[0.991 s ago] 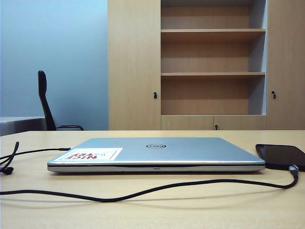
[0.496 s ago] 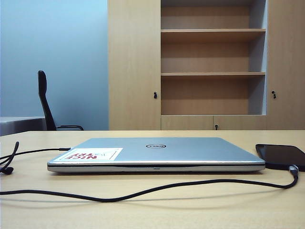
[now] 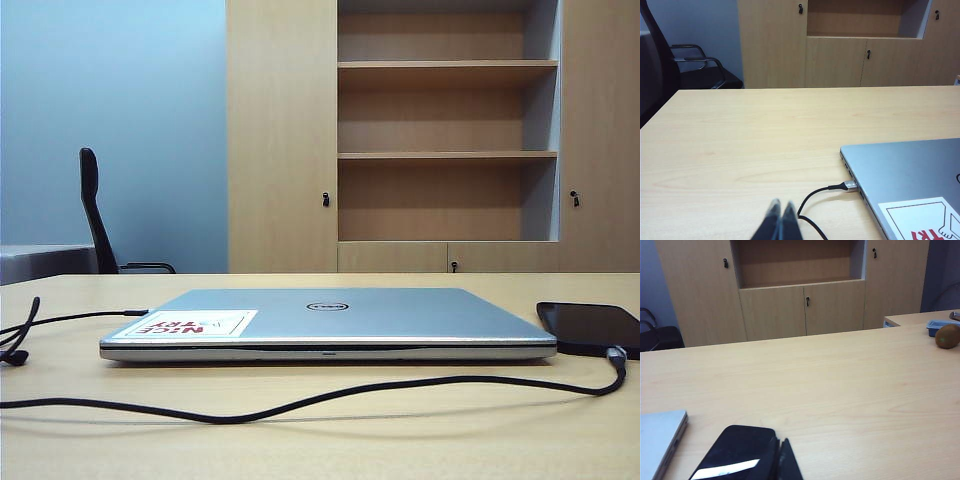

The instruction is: Pick up the charging cable and the phone, plug the charging cable into the charging port on the phone, and finally place them back on the table.

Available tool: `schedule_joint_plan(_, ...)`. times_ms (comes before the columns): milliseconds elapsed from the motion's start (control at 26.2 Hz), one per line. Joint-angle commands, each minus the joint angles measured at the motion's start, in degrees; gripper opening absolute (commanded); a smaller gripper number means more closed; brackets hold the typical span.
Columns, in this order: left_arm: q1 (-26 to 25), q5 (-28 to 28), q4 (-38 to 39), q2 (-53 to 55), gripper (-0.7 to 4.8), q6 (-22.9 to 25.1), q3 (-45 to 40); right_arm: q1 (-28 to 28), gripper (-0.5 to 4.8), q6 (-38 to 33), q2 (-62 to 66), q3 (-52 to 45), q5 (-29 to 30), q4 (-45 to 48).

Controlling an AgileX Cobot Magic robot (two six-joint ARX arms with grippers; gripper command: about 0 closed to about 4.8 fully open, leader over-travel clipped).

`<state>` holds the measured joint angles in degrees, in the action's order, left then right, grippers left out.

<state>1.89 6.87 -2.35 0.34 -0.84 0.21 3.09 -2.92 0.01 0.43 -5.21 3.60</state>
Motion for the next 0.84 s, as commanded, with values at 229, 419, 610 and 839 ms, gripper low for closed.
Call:
schedule_joint_plan(229,0.02,0.0,-0.74,0.0,-0.05,0.42,-0.02,0.04,0.09,0.22,-0.17,-0.37,4.94,1.38)
schedule_joint_plan(419,0.02,0.0,-0.74,0.0,-0.05,0.42,-0.02,0.02,0.09,0.2,-0.17,-0.37,4.96,1.09)
schedule_joint_plan(610,0.02,0.0,-0.74,0.0,-0.05,0.39,-0.02,0.02,0.09,0.2,-0.17,-0.37,4.96,0.87)
schedule_joint_plan(839,0.02,0.0,-0.74,0.0,-0.05,0.39,-0.02,0.02,0.09,0.2,-0.17,-0.37,4.96,0.87)
